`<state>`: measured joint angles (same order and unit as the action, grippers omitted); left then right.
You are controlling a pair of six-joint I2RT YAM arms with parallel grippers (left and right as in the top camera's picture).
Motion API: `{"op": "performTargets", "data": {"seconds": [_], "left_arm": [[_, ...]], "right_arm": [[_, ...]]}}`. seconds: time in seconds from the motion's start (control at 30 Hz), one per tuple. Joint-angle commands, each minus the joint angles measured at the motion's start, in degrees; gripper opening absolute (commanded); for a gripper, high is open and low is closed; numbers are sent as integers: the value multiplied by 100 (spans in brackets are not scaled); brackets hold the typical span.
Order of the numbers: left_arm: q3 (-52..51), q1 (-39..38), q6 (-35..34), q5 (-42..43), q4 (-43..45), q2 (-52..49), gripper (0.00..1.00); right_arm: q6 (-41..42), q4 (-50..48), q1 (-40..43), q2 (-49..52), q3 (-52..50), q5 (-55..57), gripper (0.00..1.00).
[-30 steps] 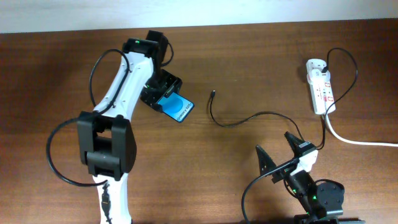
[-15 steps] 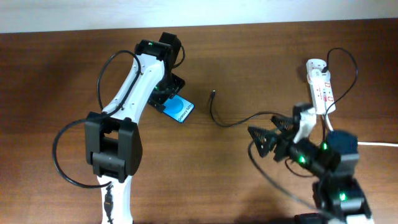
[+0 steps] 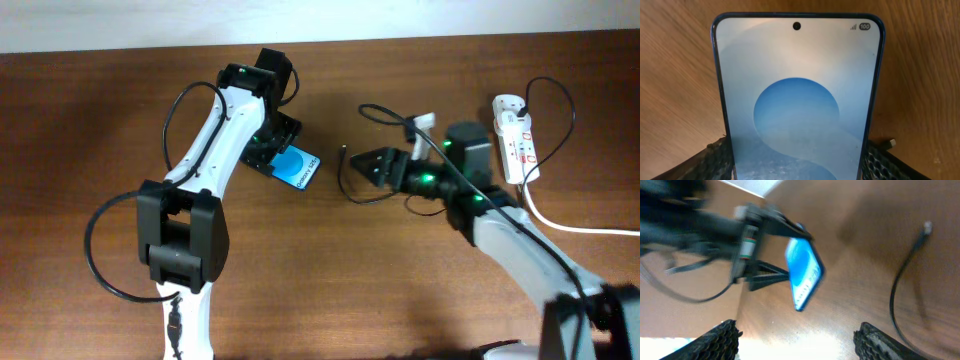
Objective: Plug charger to phone and switch on socket
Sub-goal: 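Reach the right gripper to the phone and grasp its side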
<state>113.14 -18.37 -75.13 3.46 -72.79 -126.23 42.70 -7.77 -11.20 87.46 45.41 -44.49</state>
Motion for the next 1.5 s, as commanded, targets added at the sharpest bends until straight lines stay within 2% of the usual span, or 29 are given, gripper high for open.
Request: {"op": "performTargets", "data": {"seconds": [0.0, 0.13, 0.33, 0.5, 0.63, 0.77, 1.03, 1.4, 1.47], "left_arm": [[103, 4, -396, 444, 107, 37, 0], [103, 2, -522, 496, 157, 37, 0], [103, -2, -518, 970, 157, 37, 0], [101, -232, -520, 1036, 149, 35, 0], [101, -479, -520, 1032, 251, 35, 0], [101, -717, -553, 1032, 387, 35, 0], [101, -774, -629, 1080, 378, 35, 0], [101, -774, -627, 1099, 376, 35, 0], [101, -774, -627, 1097, 376, 35, 0]], "right_arm": [[1408, -240, -433, 391, 68, 1204, 76], [1547, -562, -907, 509, 68, 1851, 76], [1550, -623, -997, 518, 68, 1932, 76], [1550, -601, -1228, 520, 68, 2238, 71], [1637, -577, -1257, 522, 66, 2260, 59], [1633, -577, -1353, 616, 66, 2310, 53], [1606, -575, -1429, 710, 66, 2424, 29], [1478, -466, -1434, 710, 66, 2468, 22], [1478, -466, -1434, 710, 66, 2483, 18]]}}
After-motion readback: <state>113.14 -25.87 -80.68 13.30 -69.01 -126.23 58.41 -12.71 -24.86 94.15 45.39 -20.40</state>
